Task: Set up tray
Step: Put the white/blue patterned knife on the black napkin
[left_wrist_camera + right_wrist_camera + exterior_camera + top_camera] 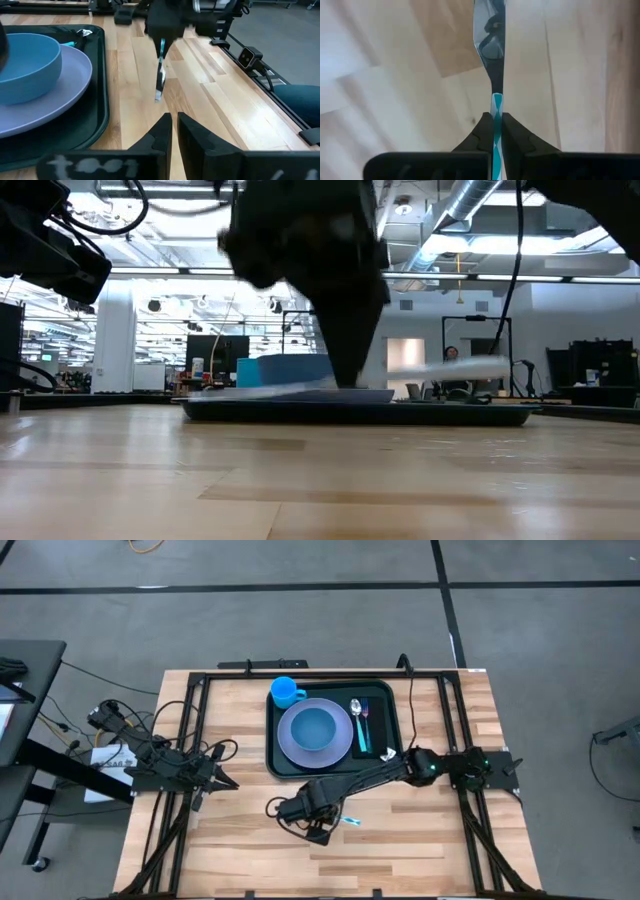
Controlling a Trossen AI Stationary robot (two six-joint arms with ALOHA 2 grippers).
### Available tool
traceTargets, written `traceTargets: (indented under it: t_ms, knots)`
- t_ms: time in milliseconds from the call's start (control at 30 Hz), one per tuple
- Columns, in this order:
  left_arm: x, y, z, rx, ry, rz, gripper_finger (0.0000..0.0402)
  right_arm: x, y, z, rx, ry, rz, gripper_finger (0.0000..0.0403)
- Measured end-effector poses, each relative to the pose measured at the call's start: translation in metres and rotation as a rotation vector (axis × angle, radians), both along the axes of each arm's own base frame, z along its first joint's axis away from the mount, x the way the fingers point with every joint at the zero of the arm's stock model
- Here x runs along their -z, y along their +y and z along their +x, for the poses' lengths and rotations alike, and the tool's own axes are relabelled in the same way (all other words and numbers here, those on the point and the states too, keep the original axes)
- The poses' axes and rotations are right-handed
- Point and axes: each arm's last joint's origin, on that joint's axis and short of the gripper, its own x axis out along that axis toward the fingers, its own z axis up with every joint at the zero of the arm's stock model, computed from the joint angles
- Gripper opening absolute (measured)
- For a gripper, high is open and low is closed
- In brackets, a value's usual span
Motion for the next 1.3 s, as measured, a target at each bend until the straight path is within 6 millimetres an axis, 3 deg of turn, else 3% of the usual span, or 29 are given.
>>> traceTargets:
  t_ms: [333, 567, 700, 1033, 1300]
  knots:
    - [0.000, 0.000, 0.000, -0.002, 0.005, -0.004, 0.0015, -0.082, -0.002, -0.034, 0.076, -0.103, -0.109, 0.0003]
    - [0.000, 0.000, 0.000, -0.004, 0.006, -0.007, 0.0015, -0.129, -0.010, -0.053, 0.153, -0.219, -0.105, 0.0003]
    - [0.000, 0.000, 0.000, -0.004, 0.006, -0.007, 0.0015, -0.138, -0.012, -0.057, 0.161, -0.244, -0.106, 0.0003]
    - [0.000, 0.000, 0.000, -0.004, 0.006, -0.007, 0.0015, -0.138, -0.020, -0.055, 0.172, -0.241, -0.102, 0.0005]
    - [0.000, 0.000, 0.000, -0.004, 0.006, -0.007, 0.0015, -0.145, -0.058, -0.049, 0.255, -0.245, -0.084, 0.0005]
